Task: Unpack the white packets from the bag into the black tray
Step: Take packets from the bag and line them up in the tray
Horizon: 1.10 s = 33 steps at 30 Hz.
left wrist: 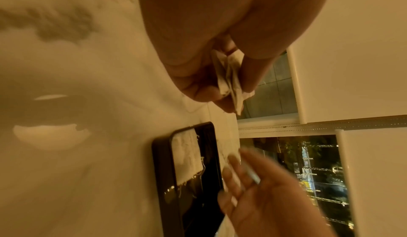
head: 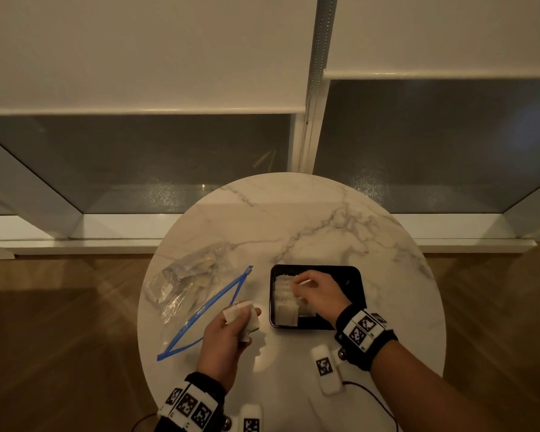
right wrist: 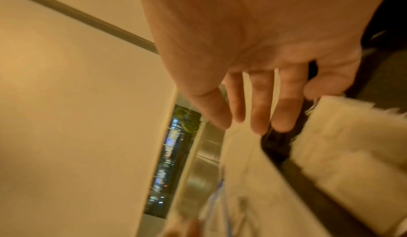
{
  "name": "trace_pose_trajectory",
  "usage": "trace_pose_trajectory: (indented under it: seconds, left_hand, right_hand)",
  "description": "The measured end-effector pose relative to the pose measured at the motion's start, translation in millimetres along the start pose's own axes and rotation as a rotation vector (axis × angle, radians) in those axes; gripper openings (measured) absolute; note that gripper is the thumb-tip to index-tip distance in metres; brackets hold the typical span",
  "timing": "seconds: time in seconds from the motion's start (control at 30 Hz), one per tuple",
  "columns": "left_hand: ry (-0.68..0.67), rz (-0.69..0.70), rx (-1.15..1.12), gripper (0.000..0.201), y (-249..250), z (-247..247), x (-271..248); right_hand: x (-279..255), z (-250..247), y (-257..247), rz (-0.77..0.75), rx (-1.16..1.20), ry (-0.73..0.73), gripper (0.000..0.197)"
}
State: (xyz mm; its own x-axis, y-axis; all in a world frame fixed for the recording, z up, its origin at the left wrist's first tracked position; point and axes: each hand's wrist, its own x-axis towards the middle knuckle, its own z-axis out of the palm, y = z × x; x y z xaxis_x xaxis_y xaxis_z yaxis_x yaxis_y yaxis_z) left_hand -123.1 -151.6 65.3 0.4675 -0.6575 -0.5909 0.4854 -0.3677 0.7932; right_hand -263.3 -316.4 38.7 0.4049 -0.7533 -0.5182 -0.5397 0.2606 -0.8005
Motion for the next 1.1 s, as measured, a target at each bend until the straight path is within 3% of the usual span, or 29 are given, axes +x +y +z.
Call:
trace_pose_trajectory:
  seconds: [0.1,0.17,0.37,0.47,0.7,0.9,0.97,1.1]
  left_hand:
    - [0.0,-0.02,-0.057,0.025,2,9,4]
    - [0.002,-0.018,-0.063,0.026,4,14,7]
    - [0.002,0.002,-0.053,0.026,19,25,5]
    - [-0.016,-0.026,-0.123,0.034,23,27,0]
    - [-0.006,-0.067,-0.292,0.048,19,20,2]
    - [0.051,-0.05,-0.36,0.033,13,0,5]
    - [0.066,-0.036,-0.337,0.032,10,-5,4]
    - [0.068,-0.019,-0.285,0.03,6,-11,2]
  right_hand:
    - [-30,14,-29,-0.081,0.047,-0.296,0.016]
    - [-38,21,-36,-0.102,0.026,-0.333,0.021]
    - [-42,31,-42,-0.099,0.012,-0.164,0.028]
    - [-43,35,-41,-0.057,0.073,-0.149,0.034]
    - [-47,28,-48,-0.094,0.142,-0.128,0.01]
    - [-40,-3,-41,-0.025,0.416,-0.051,0.008]
    - [-31,-16,-30,-0.01,0.363,0.021,0.005]
    - [-1,-32,13,0.051,-0.058,0.114,0.004]
